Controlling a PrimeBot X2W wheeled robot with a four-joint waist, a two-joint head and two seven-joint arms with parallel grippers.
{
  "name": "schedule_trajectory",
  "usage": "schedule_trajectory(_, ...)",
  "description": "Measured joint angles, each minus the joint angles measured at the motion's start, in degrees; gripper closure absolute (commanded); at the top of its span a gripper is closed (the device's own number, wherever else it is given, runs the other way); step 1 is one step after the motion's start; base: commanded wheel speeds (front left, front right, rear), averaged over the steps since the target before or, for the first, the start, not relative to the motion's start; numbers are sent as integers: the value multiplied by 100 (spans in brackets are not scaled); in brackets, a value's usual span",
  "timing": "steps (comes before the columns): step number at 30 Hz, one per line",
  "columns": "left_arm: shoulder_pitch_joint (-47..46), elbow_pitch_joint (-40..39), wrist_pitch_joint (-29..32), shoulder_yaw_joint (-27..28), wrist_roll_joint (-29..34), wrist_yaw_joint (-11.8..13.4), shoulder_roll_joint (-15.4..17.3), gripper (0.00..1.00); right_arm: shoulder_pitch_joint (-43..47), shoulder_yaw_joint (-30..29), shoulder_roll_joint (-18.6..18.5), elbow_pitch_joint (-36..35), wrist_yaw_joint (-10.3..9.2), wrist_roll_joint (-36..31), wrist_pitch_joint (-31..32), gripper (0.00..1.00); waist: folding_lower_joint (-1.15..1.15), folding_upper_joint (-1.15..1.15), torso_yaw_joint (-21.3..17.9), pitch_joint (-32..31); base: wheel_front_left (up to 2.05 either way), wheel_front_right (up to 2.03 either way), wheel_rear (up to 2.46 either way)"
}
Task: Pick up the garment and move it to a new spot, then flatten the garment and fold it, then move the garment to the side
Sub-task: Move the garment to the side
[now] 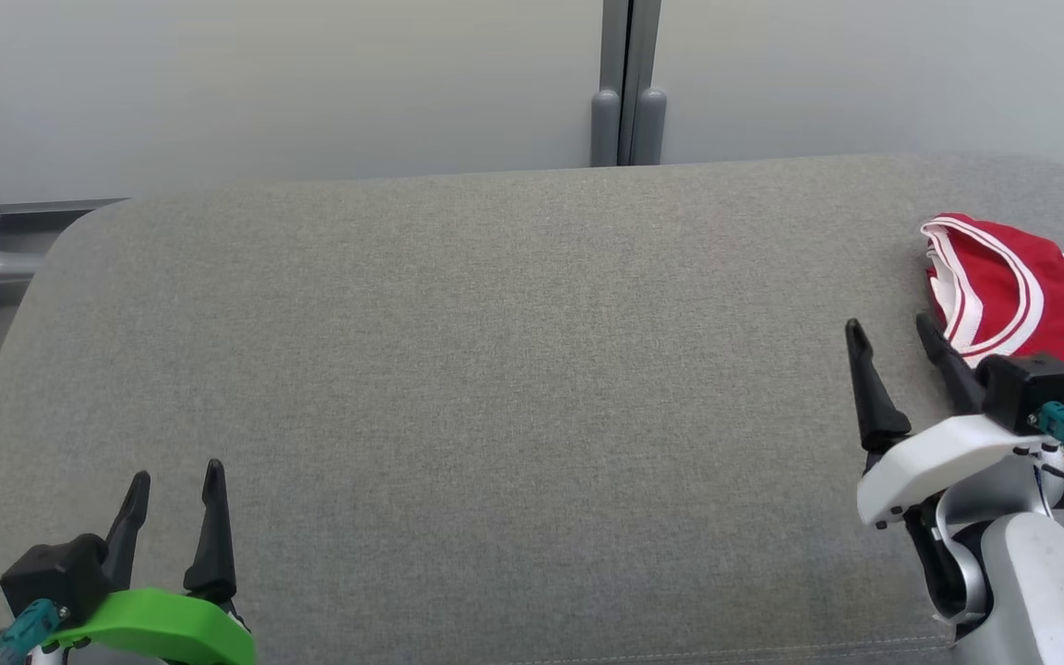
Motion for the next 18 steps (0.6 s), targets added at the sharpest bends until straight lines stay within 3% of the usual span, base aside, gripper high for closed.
schedule_trajectory(18,378,-350,-76,-33,42,238,-57,0,1009,145,446,-677,-1,-48,160,0,0,0,41,-57,0,0,0)
